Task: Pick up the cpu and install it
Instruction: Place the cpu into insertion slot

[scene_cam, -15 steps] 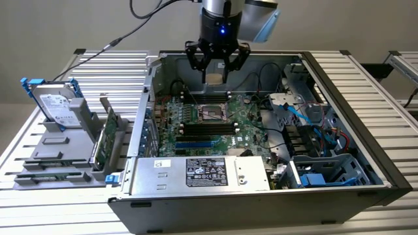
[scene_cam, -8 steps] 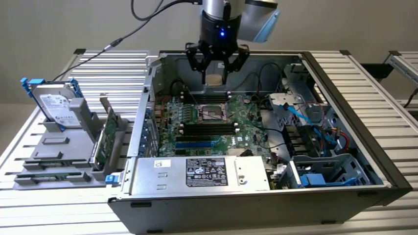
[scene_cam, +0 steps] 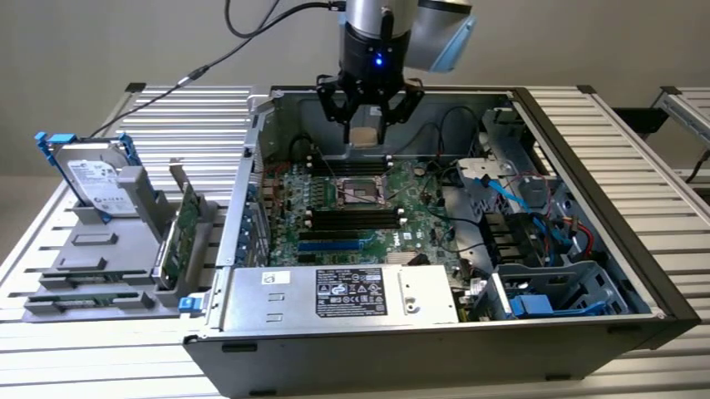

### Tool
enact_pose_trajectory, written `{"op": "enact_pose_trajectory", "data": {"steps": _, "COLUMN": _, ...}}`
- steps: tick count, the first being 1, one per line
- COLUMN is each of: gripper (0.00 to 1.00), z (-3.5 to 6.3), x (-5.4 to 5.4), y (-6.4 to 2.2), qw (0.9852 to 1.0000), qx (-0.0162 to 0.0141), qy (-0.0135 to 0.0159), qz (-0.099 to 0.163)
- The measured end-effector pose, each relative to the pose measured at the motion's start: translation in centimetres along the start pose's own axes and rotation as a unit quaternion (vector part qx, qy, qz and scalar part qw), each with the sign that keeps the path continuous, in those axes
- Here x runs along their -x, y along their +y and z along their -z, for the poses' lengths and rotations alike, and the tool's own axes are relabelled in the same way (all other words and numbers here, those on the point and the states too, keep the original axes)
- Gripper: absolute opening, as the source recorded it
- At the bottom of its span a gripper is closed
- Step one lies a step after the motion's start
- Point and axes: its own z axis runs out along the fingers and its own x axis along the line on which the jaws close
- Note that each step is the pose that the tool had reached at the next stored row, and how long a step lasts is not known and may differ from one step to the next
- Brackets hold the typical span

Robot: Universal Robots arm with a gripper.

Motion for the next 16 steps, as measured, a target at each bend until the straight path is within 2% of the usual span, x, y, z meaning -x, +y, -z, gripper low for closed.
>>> {"op": "enact_pose_trajectory", "data": {"steps": 3, "gripper": 0.55, "z": -0.24, "x": 0.02, "y": 0.13, "qw": 1.0000, "qx": 0.0014, "qy": 0.0018, "qz": 0.000}}
{"op": "enact_pose_trajectory", "data": {"steps": 7, "gripper": 0.55, "z": -0.70, "x": 0.03, "y": 0.42, "qw": 1.0000, "qx": 0.0017, "qy": 0.0038, "qz": 0.000}}
{"op": "enact_pose_trajectory", "data": {"steps": 10, "gripper": 0.55, "z": -1.03, "x": 0.04, "y": 0.64, "qw": 1.0000, "qx": 0.0017, "qy": 0.0041, "qz": 0.000}}
{"op": "enact_pose_trajectory", "data": {"steps": 16, "gripper": 0.55, "z": -1.04, "x": 0.04, "y": 0.64, "qw": 1.0000, "qx": 0.0017, "qy": 0.0041, "qz": 0.000}}
